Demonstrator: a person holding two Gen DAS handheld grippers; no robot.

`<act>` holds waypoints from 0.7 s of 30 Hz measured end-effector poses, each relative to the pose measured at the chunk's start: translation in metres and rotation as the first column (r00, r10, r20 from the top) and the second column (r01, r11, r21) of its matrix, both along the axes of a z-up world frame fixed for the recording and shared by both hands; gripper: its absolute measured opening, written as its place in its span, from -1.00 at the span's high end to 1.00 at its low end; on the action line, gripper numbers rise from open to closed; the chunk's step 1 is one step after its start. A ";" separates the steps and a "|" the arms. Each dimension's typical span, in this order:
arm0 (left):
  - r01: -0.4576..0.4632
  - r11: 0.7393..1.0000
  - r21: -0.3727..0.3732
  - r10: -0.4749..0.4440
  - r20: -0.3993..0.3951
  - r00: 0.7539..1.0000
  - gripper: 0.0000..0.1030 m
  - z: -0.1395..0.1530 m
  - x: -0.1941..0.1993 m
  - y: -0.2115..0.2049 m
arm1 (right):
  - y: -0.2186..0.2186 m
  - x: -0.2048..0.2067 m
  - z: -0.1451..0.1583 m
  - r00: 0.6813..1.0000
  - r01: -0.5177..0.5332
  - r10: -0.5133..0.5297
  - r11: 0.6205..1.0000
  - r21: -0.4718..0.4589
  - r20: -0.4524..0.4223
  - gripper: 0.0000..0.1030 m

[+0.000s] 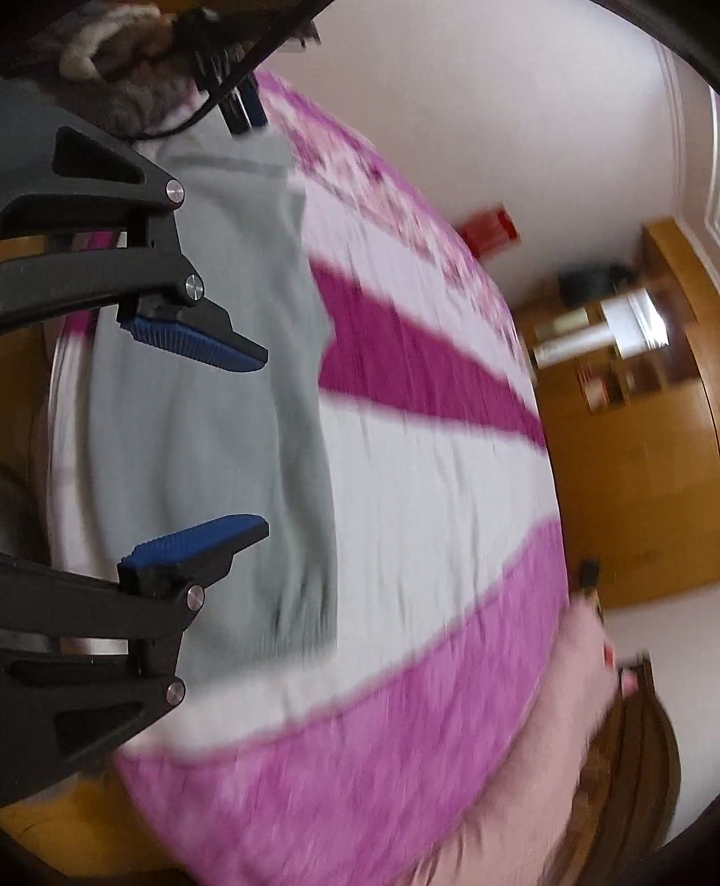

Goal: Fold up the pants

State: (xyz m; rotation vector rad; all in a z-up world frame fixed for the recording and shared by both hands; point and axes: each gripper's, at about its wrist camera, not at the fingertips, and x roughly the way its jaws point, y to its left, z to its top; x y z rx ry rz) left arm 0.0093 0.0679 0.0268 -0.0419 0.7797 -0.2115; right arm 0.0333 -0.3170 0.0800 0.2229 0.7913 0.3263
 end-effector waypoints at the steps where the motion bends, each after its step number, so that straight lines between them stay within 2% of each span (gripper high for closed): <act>1: -0.021 1.000 0.000 0.021 0.001 1.000 -0.45 0.000 -0.002 0.010 | 0.016 0.004 -0.001 0.999 -0.047 0.047 0.998 0.036 -0.003 -0.07; 4: -0.104 0.995 -0.008 0.104 -0.005 0.995 -0.45 -0.001 -0.007 0.045 | 0.062 0.016 -0.008 0.984 -0.171 0.176 0.975 0.140 -0.021 -0.07; 7: -0.199 0.980 -0.028 0.198 -0.030 0.980 -0.48 -0.003 -0.011 0.082 | 0.108 0.027 -0.016 0.960 -0.260 0.275 0.943 0.206 -0.049 -0.07; 9: -0.267 0.963 -0.030 0.265 -0.059 0.962 -0.48 -0.007 -0.013 0.108 | 0.139 0.031 -0.021 0.940 -0.315 0.336 0.922 0.226 -0.058 -0.07; 14: -0.379 0.925 0.002 0.375 -0.152 0.915 -0.52 -0.025 -0.006 0.159 | 0.221 0.038 -0.027 0.866 -0.473 0.496 0.851 0.227 -0.059 -0.07; 16: -0.387 0.922 0.027 0.384 -0.212 0.899 -0.51 -0.036 0.001 0.171 | 0.251 0.041 -0.029 0.836 -0.518 0.545 0.822 0.238 -0.060 -0.07; 17: -0.377 0.926 0.013 0.369 -0.234 0.899 -0.50 -0.041 0.001 0.174 | 0.263 0.044 -0.030 0.828 -0.530 0.557 0.813 0.241 -0.059 -0.07; 20: -0.313 0.945 -0.098 0.278 -0.270 0.922 -0.48 -0.050 0.000 0.174 | 0.284 0.045 -0.031 0.821 -0.541 0.569 0.800 0.258 -0.044 -0.07; 21: -0.291 0.951 -0.109 0.254 -0.264 0.930 -0.48 -0.050 0.000 0.171 | 0.289 0.044 -0.032 0.821 -0.540 0.570 0.796 0.274 -0.037 -0.07</act>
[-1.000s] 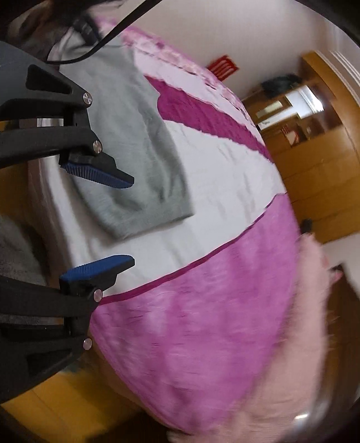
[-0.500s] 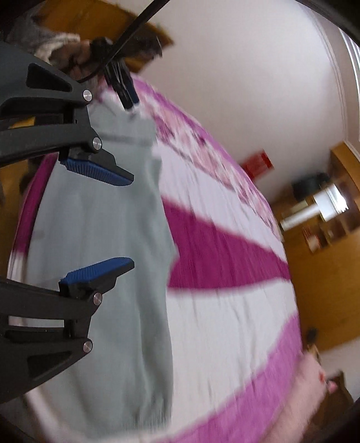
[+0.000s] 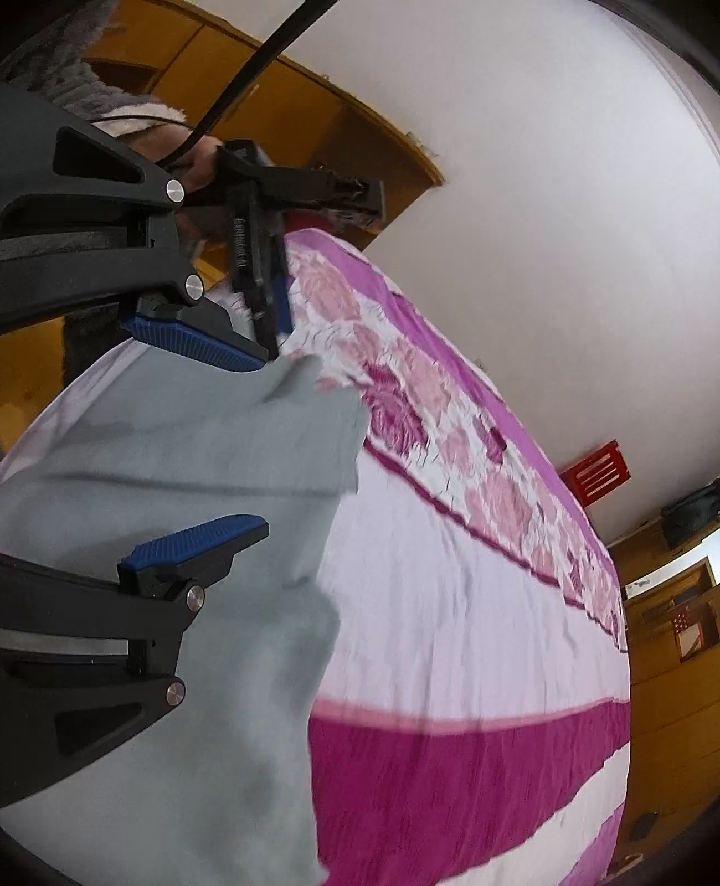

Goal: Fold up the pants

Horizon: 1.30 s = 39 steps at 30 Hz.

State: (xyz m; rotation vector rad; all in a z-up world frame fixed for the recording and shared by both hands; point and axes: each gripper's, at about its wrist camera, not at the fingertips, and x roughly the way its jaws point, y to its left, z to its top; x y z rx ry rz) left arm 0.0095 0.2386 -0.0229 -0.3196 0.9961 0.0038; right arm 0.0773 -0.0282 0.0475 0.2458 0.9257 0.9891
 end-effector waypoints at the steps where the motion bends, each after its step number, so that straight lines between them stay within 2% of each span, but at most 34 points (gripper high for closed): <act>1: 0.009 1.000 0.020 -0.009 0.003 1.000 -0.48 0.001 0.002 -0.003 | 0.002 0.000 -0.002 1.000 -0.001 0.001 1.000 0.015 -0.007 -0.07; 3: 0.014 0.997 0.079 -0.013 -0.007 1.000 -0.48 0.000 0.011 -0.006 | 0.005 -0.004 -0.007 1.000 0.000 0.001 0.998 0.055 -0.031 -0.07; 6: 0.053 0.997 0.060 -0.051 -0.031 0.998 -0.48 -0.003 0.029 -0.010 | 0.005 -0.010 -0.013 0.999 -0.005 0.009 0.997 0.071 -0.049 -0.07; 8: 0.072 0.996 0.043 -0.070 -0.031 0.997 -0.07 -0.002 0.036 -0.014 | 0.003 -0.016 -0.017 0.999 -0.006 0.008 0.999 0.051 -0.048 -0.07; 9: 0.074 0.997 0.036 -0.073 -0.022 0.997 0.62 0.000 0.037 -0.015 | 0.003 -0.017 -0.019 0.999 -0.005 0.007 0.999 0.041 -0.049 -0.07; 10: 0.075 0.997 0.024 -0.075 -0.014 0.997 0.91 0.002 0.037 -0.015 | 0.002 -0.018 -0.021 0.999 -0.005 0.006 0.999 0.032 -0.049 -0.07; 13: 0.079 0.996 -0.035 -0.077 0.068 0.995 0.90 0.013 0.024 -0.012 | -0.006 -0.019 -0.024 0.998 0.002 0.000 1.000 0.025 -0.056 -0.07; 16: 0.057 0.997 -0.051 -0.047 0.187 0.981 0.91 0.032 -0.005 -0.009 | -0.009 -0.017 -0.023 0.998 0.013 -0.010 0.999 0.043 -0.058 -0.07; 17: 0.044 0.997 -0.057 -0.031 0.208 0.978 0.91 0.034 -0.011 -0.006 | -0.010 -0.016 -0.023 0.998 0.015 -0.012 0.999 0.052 -0.061 -0.07; 19: 0.006 0.998 -0.056 0.004 0.190 0.982 0.92 0.029 -0.019 -0.001 | -0.007 -0.013 -0.024 0.998 0.015 -0.010 0.998 0.065 -0.069 -0.07; 20: -0.027 1.000 -0.015 0.029 0.152 0.988 0.92 0.023 -0.019 0.002 | -0.007 -0.013 -0.024 0.997 0.015 -0.011 0.998 0.066 -0.070 -0.07; 21: -0.063 0.996 0.067 0.056 0.096 0.994 0.91 0.015 -0.017 0.004 | -0.004 -0.013 -0.025 0.997 0.015 -0.010 0.998 0.064 -0.071 -0.07; 23: -0.143 0.960 0.240 0.148 -0.005 0.989 0.90 -0.002 -0.012 0.008 | -0.001 -0.015 -0.026 0.997 0.006 -0.002 0.998 0.056 -0.071 -0.07; 24: -0.171 0.952 0.254 0.186 -0.038 0.982 0.90 -0.009 -0.011 0.014 | 0.002 -0.016 -0.027 0.998 0.001 0.002 0.999 0.052 -0.069 -0.07; 27: -0.178 0.977 0.118 0.180 -0.005 0.984 0.85 -0.005 -0.013 0.026 | 0.009 -0.015 -0.026 0.998 -0.015 0.017 0.999 0.040 -0.064 -0.07; 30: -0.141 0.988 -0.066 0.142 -0.003 0.990 0.44 -0.003 -0.016 0.031 | 0.020 -0.014 -0.021 0.998 -0.040 0.042 0.998 0.038 -0.046 -0.07; 32: -0.121 0.980 -0.160 0.122 -0.002 0.993 0.28 -0.002 -0.021 0.033 | 0.032 -0.013 -0.014 0.998 -0.047 0.047 0.999 -0.011 0.029 -0.07; 34: -0.094 0.979 -0.179 0.098 0.010 0.995 0.05 0.004 -0.030 0.030 | 0.043 -0.006 -0.013 0.996 -0.034 0.038 0.998 -0.060 0.077 -0.07; 35: -0.078 0.982 -0.175 0.081 0.010 0.997 -0.04 0.006 -0.032 0.027 | 0.050 0.002 -0.017 0.997 -0.035 0.041 0.996 -0.085 0.064 -0.07; 37: -0.039 0.982 -0.187 0.037 -0.012 0.999 -0.32 0.003 -0.034 0.021 | 0.063 0.024 -0.031 0.999 -0.040 0.035 0.992 -0.122 -0.042 -0.07; 38: -0.018 0.981 -0.194 0.009 -0.044 0.999 -0.33 -0.002 -0.032 0.016 | 0.068 0.036 -0.042 0.992 -0.047 0.033 0.993 -0.112 -0.121 -0.07; 39: -0.011 0.984 -0.179 -0.001 -0.069 0.998 -0.33 -0.007 -0.032 0.014 | 0.070 0.043 -0.048 0.987 -0.045 0.028 0.994 -0.101 -0.160 -0.07</act>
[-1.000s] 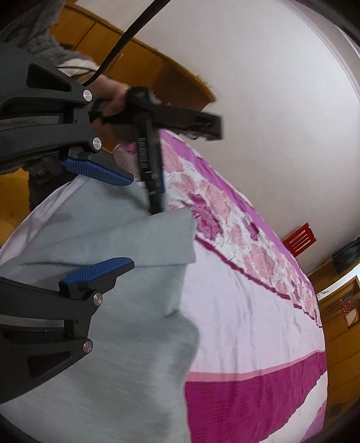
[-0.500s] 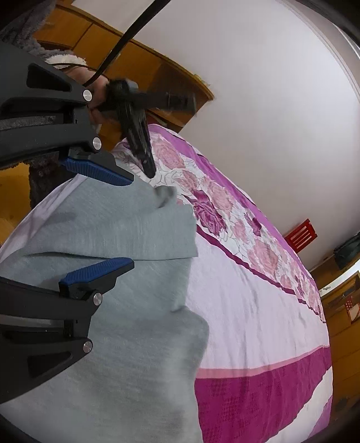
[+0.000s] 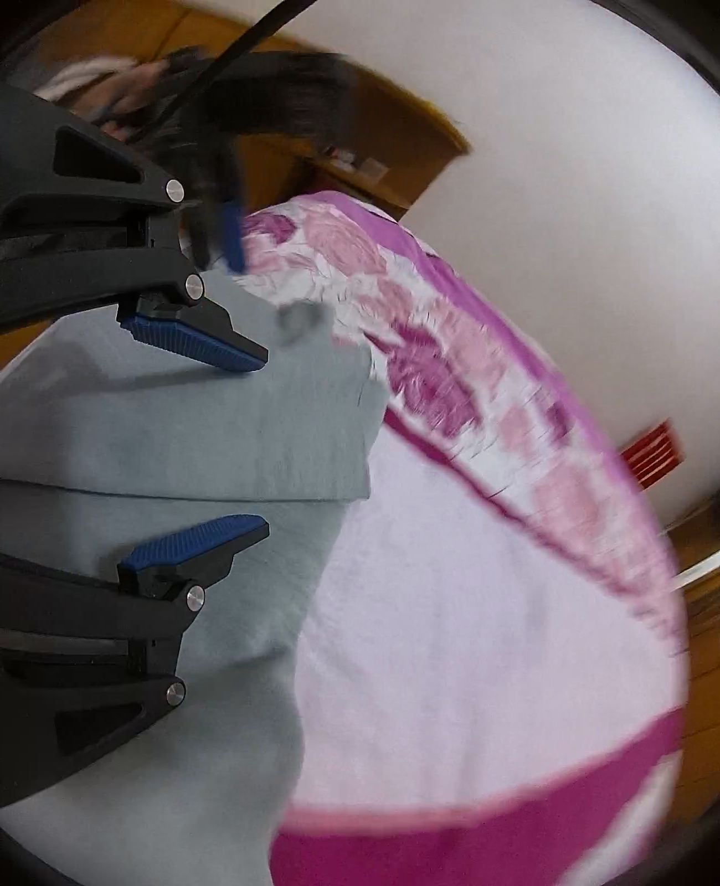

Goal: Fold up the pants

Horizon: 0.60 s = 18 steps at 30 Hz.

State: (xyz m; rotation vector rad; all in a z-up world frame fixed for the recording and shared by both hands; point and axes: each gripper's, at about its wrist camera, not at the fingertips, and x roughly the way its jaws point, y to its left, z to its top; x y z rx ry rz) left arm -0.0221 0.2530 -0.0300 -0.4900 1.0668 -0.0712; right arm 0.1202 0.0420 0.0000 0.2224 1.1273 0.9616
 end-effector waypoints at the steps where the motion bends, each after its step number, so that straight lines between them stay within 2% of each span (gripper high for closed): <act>1: 0.011 1.000 0.020 -0.011 -0.016 1.000 -0.33 -0.002 0.000 -0.003 | 0.001 0.006 -0.004 1.000 0.010 -0.010 1.000 0.015 -0.022 -0.07; 3: 0.029 0.999 0.033 -0.029 -0.019 0.999 -0.33 -0.001 -0.002 -0.006 | 0.001 0.013 -0.006 0.999 0.025 -0.022 0.998 0.062 -0.045 -0.07; 5: 0.029 1.000 0.002 -0.029 -0.016 0.999 -0.27 -0.001 -0.004 -0.004 | 0.000 0.021 -0.012 0.994 0.037 -0.021 0.989 0.143 -0.110 -0.07; 6: 0.029 1.000 -0.003 -0.029 -0.021 0.999 0.19 -0.002 -0.004 -0.004 | -0.001 0.026 -0.016 0.989 0.044 -0.016 0.982 0.184 -0.150 -0.07; 7: 0.024 1.000 -0.011 -0.024 -0.023 0.999 0.82 -0.003 -0.004 -0.002 | -0.001 0.029 -0.020 0.983 0.054 -0.014 0.975 0.216 -0.182 -0.01; 8: 0.025 0.998 -0.060 -0.026 -0.019 0.999 0.89 -0.005 -0.004 0.002 | -0.001 0.031 -0.023 0.978 0.065 -0.012 0.967 0.246 -0.210 0.11; 9: 0.031 0.993 -0.113 -0.031 -0.004 1.000 0.90 -0.004 -0.006 0.004 | -0.002 0.032 -0.025 0.973 0.070 -0.008 0.962 0.265 -0.230 0.61; 10: 0.031 0.992 -0.125 -0.029 0.013 0.999 0.94 -0.001 -0.007 0.005 | -0.002 0.033 -0.027 0.969 0.074 -0.005 0.959 0.274 -0.247 0.90; 15: 0.005 0.975 -0.221 0.014 0.086 0.996 0.96 0.011 -0.024 0.018 | -0.006 0.019 -0.007 0.988 0.071 -0.028 0.956 0.286 -0.150 0.93; 18: -0.004 0.978 -0.207 0.022 0.084 0.996 0.96 0.011 -0.032 0.020 | -0.015 0.006 0.020 0.998 0.052 -0.037 0.946 0.321 -0.054 0.93</act>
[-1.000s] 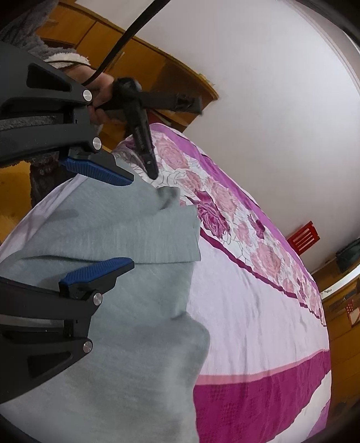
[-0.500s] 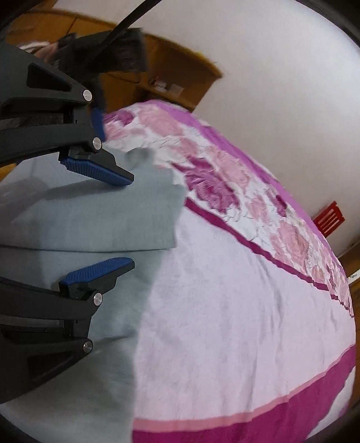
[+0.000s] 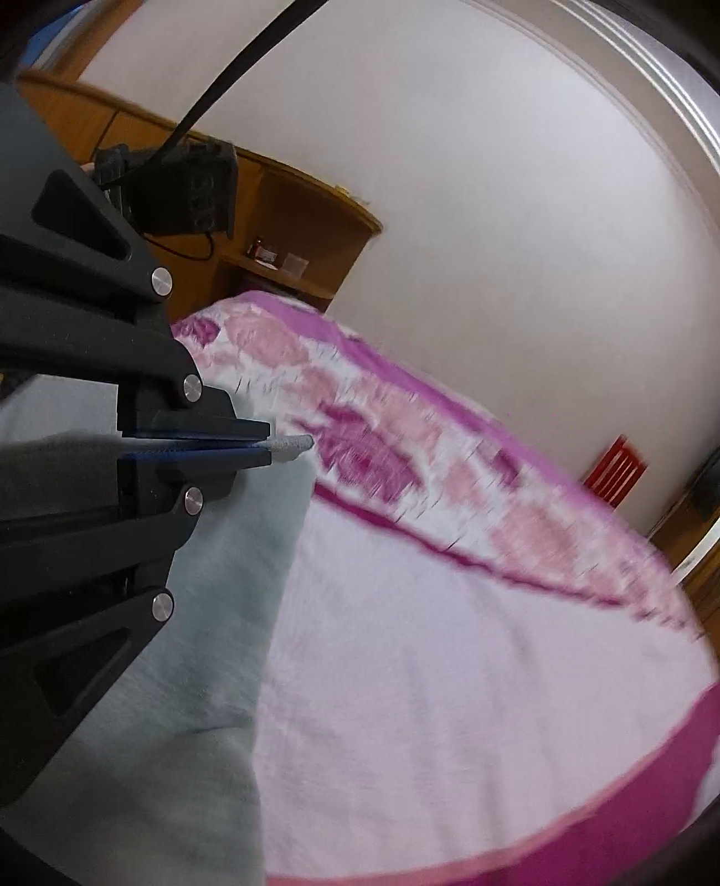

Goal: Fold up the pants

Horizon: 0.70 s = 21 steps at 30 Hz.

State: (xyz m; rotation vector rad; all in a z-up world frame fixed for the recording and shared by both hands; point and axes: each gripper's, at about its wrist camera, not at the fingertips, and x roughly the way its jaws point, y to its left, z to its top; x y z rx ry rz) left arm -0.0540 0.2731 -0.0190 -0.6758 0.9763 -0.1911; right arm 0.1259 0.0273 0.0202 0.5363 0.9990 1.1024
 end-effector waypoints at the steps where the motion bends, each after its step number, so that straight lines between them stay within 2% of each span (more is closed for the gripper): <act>1: 0.005 1.000 0.004 -0.005 0.000 1.000 0.96 0.000 -0.002 -0.001 | -0.005 -0.004 0.009 1.000 0.007 -0.008 1.000 0.012 0.024 0.93; 5: 0.031 0.998 0.052 -0.030 -0.019 0.999 0.96 -0.003 -0.010 -0.008 | -0.016 -0.014 0.038 0.995 0.021 -0.024 0.999 0.033 0.097 0.93; 11: 0.057 0.993 0.105 -0.050 -0.066 0.997 0.96 -0.015 -0.011 -0.012 | -0.002 -0.035 0.068 0.967 -0.020 0.028 0.999 -0.035 0.254 0.93; 13: 0.011 0.991 0.130 -0.002 -0.072 0.997 0.95 -0.017 -0.013 -0.004 | 0.008 -0.048 0.071 0.951 -0.047 0.069 0.996 -0.080 0.302 0.93; 14: -0.032 0.992 0.125 0.039 -0.055 0.998 0.95 -0.014 -0.017 0.006 | 0.016 -0.057 0.072 0.938 -0.065 0.099 0.992 -0.112 0.333 0.93; 15: -0.072 0.992 0.100 0.076 -0.032 0.997 0.86 -0.009 -0.026 0.016 | 0.023 -0.067 0.071 0.921 -0.080 0.130 0.986 -0.149 0.366 0.93; 16: -0.118 0.991 0.070 0.118 -0.007 0.993 0.63 -0.005 -0.031 0.026 | 0.030 -0.079 0.071 0.902 -0.091 0.161 0.978 -0.190 0.401 0.94; 18: -0.225 0.974 0.010 0.224 0.055 0.973 0.33 0.005 -0.044 0.049 | 0.042 -0.103 0.068 0.855 -0.094 0.218 0.957 -0.275 0.470 0.94; 19: -0.259 0.966 -0.004 0.258 0.073 0.963 0.31 0.008 -0.049 0.057 | 0.052 -0.118 0.065 0.819 -0.098 0.260 0.942 -0.323 0.511 0.94; 21: -0.309 0.951 -0.029 0.310 0.088 0.947 0.32 0.011 -0.058 0.069 | 0.065 -0.139 0.057 0.769 -0.116 0.330 0.914 -0.388 0.548 0.94</act>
